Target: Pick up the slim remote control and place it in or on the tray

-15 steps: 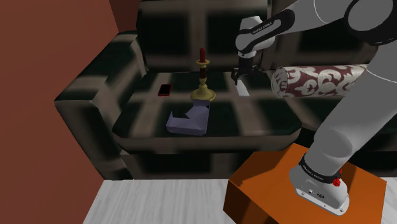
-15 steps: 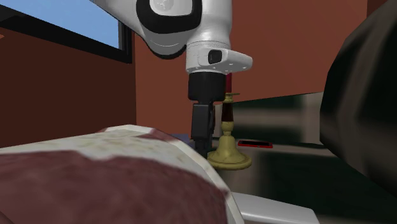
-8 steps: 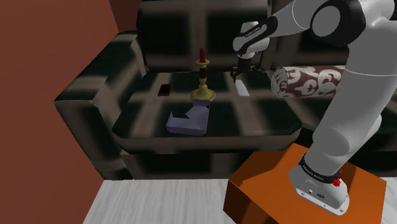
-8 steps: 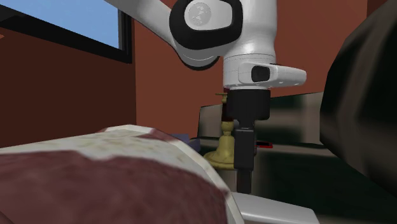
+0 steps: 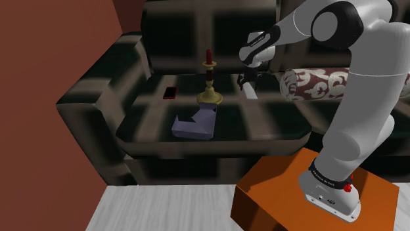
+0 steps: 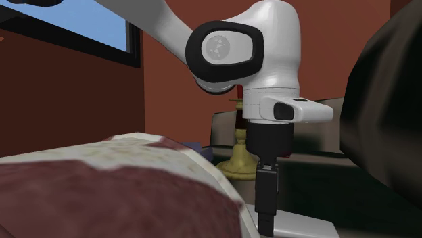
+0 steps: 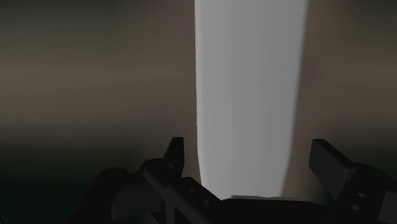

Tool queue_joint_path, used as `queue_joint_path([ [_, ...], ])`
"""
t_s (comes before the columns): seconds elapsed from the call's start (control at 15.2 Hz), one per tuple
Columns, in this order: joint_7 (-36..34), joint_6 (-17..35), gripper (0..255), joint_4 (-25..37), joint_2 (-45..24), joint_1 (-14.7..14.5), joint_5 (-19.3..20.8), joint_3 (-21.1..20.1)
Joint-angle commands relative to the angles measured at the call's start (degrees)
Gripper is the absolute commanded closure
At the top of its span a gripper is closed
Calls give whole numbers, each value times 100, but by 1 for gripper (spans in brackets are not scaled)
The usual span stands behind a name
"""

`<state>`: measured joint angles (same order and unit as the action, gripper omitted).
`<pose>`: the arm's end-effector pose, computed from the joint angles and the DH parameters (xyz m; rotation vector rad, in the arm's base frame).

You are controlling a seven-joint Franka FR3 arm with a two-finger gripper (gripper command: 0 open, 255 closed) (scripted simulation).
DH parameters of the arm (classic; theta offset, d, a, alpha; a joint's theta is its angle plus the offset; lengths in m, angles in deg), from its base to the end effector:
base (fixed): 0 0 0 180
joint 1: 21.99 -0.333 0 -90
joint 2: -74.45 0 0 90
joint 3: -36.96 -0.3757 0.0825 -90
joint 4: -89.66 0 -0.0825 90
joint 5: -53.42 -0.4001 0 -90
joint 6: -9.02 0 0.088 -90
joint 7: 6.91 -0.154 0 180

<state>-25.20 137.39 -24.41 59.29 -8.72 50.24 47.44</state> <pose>0.5757 -0.2451 0.3322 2.9125 -1.1674 -0.0159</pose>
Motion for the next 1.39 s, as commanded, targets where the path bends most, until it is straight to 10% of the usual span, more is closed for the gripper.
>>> queue_joint_path([
  [0.0,18,57,0,-24,-31,9,-11,0],
  [0.4,18,56,0,-23,-31,9,-11,0],
  [0.46,18,56,255,-23,-31,9,-11,0],
  [1.32,-11,-211,255,82,134,-2,33,14],
])
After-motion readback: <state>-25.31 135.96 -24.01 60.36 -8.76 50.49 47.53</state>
